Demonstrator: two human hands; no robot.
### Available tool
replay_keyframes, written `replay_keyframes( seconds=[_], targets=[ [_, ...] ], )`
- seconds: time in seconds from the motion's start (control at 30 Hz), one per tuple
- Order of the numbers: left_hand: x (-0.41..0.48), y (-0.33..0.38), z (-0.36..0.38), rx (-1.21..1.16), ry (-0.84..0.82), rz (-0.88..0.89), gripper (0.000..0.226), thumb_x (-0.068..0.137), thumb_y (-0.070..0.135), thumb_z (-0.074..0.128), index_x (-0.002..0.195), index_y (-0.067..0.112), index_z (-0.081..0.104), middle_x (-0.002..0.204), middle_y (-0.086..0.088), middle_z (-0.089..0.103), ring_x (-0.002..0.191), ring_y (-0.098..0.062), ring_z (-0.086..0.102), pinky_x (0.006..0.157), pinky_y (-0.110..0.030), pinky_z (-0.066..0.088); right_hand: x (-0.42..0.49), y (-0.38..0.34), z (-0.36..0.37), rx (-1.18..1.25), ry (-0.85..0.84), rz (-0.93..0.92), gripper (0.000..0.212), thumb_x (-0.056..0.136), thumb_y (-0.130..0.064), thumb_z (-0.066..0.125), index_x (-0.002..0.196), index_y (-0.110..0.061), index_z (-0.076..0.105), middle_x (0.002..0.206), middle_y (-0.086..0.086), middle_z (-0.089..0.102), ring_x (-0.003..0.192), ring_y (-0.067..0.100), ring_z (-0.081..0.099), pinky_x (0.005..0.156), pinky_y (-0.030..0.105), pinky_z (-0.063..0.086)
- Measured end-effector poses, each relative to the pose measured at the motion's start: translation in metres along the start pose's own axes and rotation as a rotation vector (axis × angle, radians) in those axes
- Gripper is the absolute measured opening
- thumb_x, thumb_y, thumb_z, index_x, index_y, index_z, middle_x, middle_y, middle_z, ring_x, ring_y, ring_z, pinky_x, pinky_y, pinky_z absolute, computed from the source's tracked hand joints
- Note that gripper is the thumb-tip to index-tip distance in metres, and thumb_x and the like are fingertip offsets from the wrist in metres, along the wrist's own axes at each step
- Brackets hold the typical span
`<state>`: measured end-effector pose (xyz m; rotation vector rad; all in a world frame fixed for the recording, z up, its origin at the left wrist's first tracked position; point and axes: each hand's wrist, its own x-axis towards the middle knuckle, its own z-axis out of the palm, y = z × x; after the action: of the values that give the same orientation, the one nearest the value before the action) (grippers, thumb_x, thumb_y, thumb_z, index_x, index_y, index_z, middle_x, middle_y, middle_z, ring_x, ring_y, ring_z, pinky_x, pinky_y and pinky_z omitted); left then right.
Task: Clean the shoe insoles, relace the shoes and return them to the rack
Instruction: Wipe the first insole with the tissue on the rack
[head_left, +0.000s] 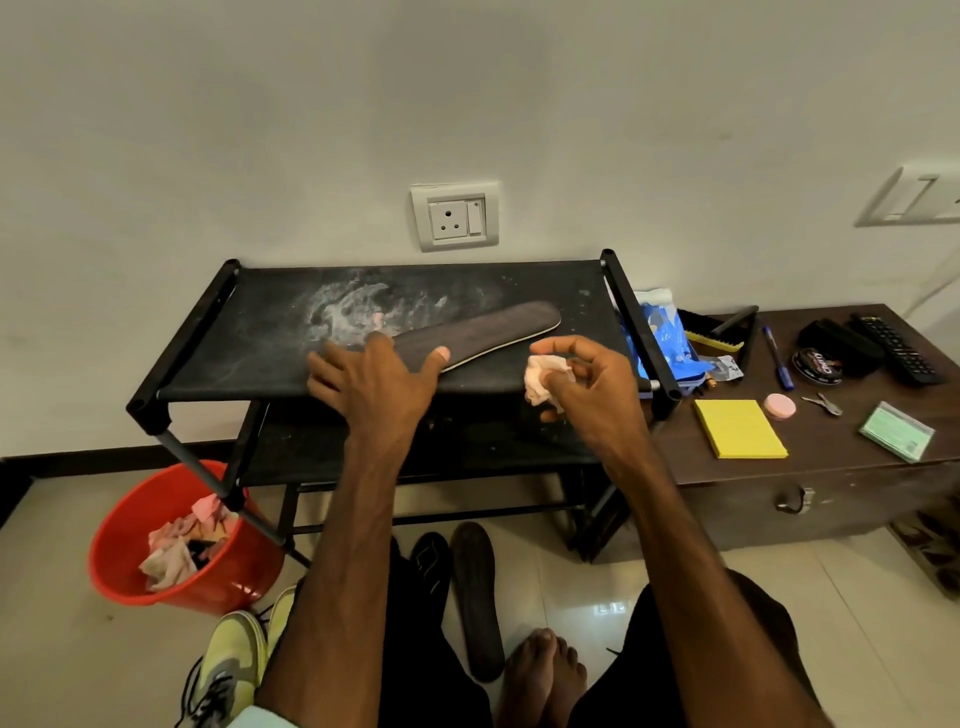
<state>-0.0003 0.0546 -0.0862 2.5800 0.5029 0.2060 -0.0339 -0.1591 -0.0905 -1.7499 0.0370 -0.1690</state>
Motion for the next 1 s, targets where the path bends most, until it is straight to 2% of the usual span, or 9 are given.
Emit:
replay_keyframes(
  seconds=[0.1, 0.3, 0.43, 0.5, 0.6, 0.73, 0.87, 0.93, 1.0],
  targets=[
    [0.003, -0.013, -0.015, -0.008, -0.006, -0.057, 0.074, 0.086, 0.072, 0.060, 0.133, 0.016, 0.054, 0.144, -0.024, 0.047, 0.139, -0.042, 0.031, 0.114, -0.054, 0.020, -0.001, 0.000, 0.004, -0.016, 0.002, -0.005, 0.029, 0.094, 0.005, 0.059, 0.106, -0.018, 0.074, 0.092, 0.005, 0.077, 0.081, 0.026, 0.076, 0.057, 0.033, 0.062],
    [-0.003, -0.016, -0.028, -0.069, 0.051, -0.060, 0.072, 0.077, 0.055, 0.082, 0.131, 0.017, 0.053, 0.134, -0.013, 0.059, 0.134, -0.037, 0.042, 0.108, -0.050, 0.025, -0.006, 0.000, 0.009, 0.014, 0.015, 0.022, 0.023, 0.096, 0.001, 0.062, 0.108, -0.015, 0.073, 0.091, 0.007, 0.078, 0.083, 0.027, 0.076, 0.057, 0.030, 0.060],
    [-0.010, -0.014, -0.031, -0.441, 0.142, -0.014, 0.061, 0.078, 0.026, 0.086, 0.129, 0.015, 0.055, 0.127, -0.006, 0.063, 0.120, -0.026, 0.059, 0.106, -0.046, 0.042, -0.015, -0.002, 0.017, 0.039, 0.064, 0.052, 0.020, 0.095, -0.001, 0.062, 0.104, -0.016, 0.071, 0.094, 0.008, 0.078, 0.084, 0.029, 0.075, 0.059, 0.032, 0.061],
    [-0.019, -0.012, -0.035, -0.633, 0.163, 0.047, 0.047, 0.081, 0.017, 0.084, 0.123, 0.015, 0.063, 0.113, 0.000, 0.068, 0.100, -0.012, 0.066, 0.092, -0.033, 0.055, -0.020, -0.002, 0.020, 0.053, 0.103, 0.052, 0.015, 0.094, -0.006, 0.064, 0.100, -0.019, 0.068, 0.094, 0.008, 0.078, 0.083, 0.030, 0.074, 0.057, 0.036, 0.058],
    [-0.031, -0.010, -0.044, -0.840, 0.138, 0.122, 0.037, 0.085, 0.015, 0.081, 0.119, 0.017, 0.069, 0.099, 0.012, 0.071, 0.085, 0.005, 0.068, 0.075, -0.010, 0.053, -0.027, -0.005, 0.023, 0.080, 0.165, 0.018, 0.020, 0.090, -0.006, 0.055, 0.087, -0.022, 0.067, 0.090, 0.004, 0.078, 0.076, 0.020, 0.068, 0.060, 0.031, 0.047],
    [-0.047, -0.006, -0.072, -1.089, 0.154, 0.182, 0.029, 0.088, 0.019, 0.079, 0.115, 0.011, 0.072, 0.101, 0.000, 0.077, 0.094, -0.008, 0.074, 0.080, -0.021, 0.058, -0.042, -0.024, 0.021, 0.091, 0.189, 0.025, 0.024, 0.076, -0.016, 0.049, 0.072, -0.023, 0.071, 0.080, 0.002, 0.072, 0.077, 0.021, 0.061, 0.071, 0.038, 0.045],
    [-0.075, -0.003, -0.114, -1.282, 0.196, 0.220, 0.025, 0.089, 0.019, 0.079, 0.111, 0.009, 0.074, 0.101, -0.002, 0.078, 0.097, -0.014, 0.074, 0.080, -0.023, 0.059, -0.071, -0.048, 0.011, 0.106, 0.239, 0.004, 0.025, 0.099, -0.012, 0.050, 0.090, -0.025, 0.070, 0.099, -0.001, 0.071, 0.103, 0.021, 0.065, 0.095, 0.040, 0.054],
    [-0.088, -0.003, -0.131, -1.330, 0.176, 0.249, 0.021, 0.089, 0.018, 0.078, 0.109, 0.011, 0.074, 0.101, -0.001, 0.078, 0.098, -0.015, 0.074, 0.082, -0.025, 0.059, -0.090, -0.055, 0.006, 0.026, 0.212, -0.024, 0.011, 0.098, -0.034, 0.062, 0.106, -0.029, 0.068, 0.109, -0.006, 0.068, 0.109, 0.017, 0.064, 0.093, 0.036, 0.054],
    [-0.099, -0.003, -0.146, -1.324, 0.136, 0.294, 0.021, 0.089, 0.018, 0.078, 0.108, 0.011, 0.074, 0.100, -0.001, 0.078, 0.098, -0.015, 0.074, 0.082, -0.024, 0.058, -0.108, -0.057, 0.000, -0.142, 0.143, -0.046, 0.044, 0.086, -0.063, 0.068, 0.122, -0.038, 0.063, 0.118, -0.011, 0.064, 0.111, 0.010, 0.062, 0.093, 0.036, 0.053]
  ],
)
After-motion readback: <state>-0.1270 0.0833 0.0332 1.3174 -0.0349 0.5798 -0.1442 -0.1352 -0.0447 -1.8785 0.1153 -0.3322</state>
